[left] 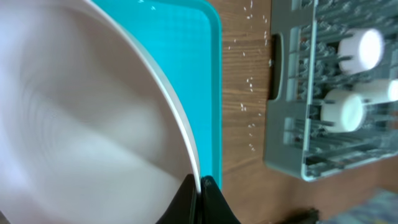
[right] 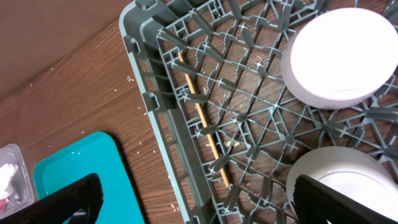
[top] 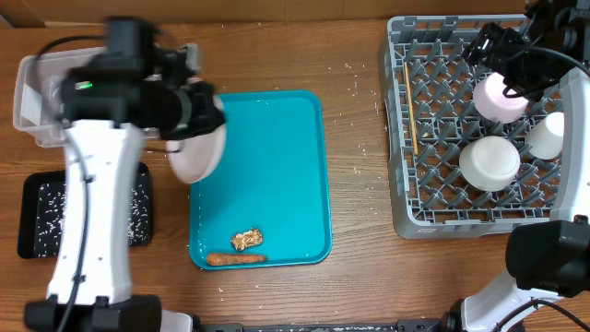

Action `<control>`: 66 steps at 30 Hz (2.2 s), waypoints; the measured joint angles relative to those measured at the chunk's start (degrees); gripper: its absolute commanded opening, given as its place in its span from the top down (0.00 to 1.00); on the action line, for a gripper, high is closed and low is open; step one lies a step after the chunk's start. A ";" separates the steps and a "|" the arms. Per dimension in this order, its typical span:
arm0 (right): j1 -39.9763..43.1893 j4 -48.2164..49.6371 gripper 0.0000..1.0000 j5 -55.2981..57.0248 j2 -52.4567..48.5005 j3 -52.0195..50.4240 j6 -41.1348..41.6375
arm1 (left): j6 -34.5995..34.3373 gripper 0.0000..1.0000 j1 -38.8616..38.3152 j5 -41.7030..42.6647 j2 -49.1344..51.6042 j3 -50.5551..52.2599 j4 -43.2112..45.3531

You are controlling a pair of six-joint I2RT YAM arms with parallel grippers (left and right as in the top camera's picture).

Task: Sort waste into correct bins and load items into the dishwasher
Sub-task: 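Carry the empty plate back and set it on the teal tray, then move the right gripper to the white plate and grasp its rim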

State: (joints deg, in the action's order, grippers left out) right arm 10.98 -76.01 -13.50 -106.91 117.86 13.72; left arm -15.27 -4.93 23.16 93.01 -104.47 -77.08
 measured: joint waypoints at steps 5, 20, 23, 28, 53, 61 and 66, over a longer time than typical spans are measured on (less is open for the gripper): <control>0.00 -0.02 0.00 0.00 0.00 0.00 0.00 | -2.58 0.96 -10.88 -9.14 4.44 0.00 4.63; 0.00 0.00 0.00 0.00 0.00 0.00 0.00 | -6.95 0.94 -20.61 -18.73 24.61 0.04 7.06; 0.00 0.00 0.00 0.00 0.00 0.00 0.00 | -6.88 0.67 -20.94 -18.78 25.59 0.20 7.34; 0.00 0.00 0.00 0.02 0.00 0.00 0.00 | -7.19 0.56 -20.92 -18.75 25.64 0.20 7.93; -2.58 -4.09 0.00 -25.31 0.00 0.11 2.78 | -11.98 0.00 9.25 -17.38 25.68 -35.30 -13.44; -22.75 -2.10 0.00 -11.56 0.00 -2.01 2.95 | -14.84 0.00 20.57 -17.42 25.68 -35.30 -18.71; -34.71 6.64 0.04 -2.25 0.00 -9.77 6.47 | -14.58 0.00 23.12 -18.88 25.68 -35.30 -19.58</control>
State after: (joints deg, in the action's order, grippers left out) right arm -23.73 -69.36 -15.75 -106.91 108.09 20.18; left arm -29.85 18.20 4.27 118.69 -139.76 -96.66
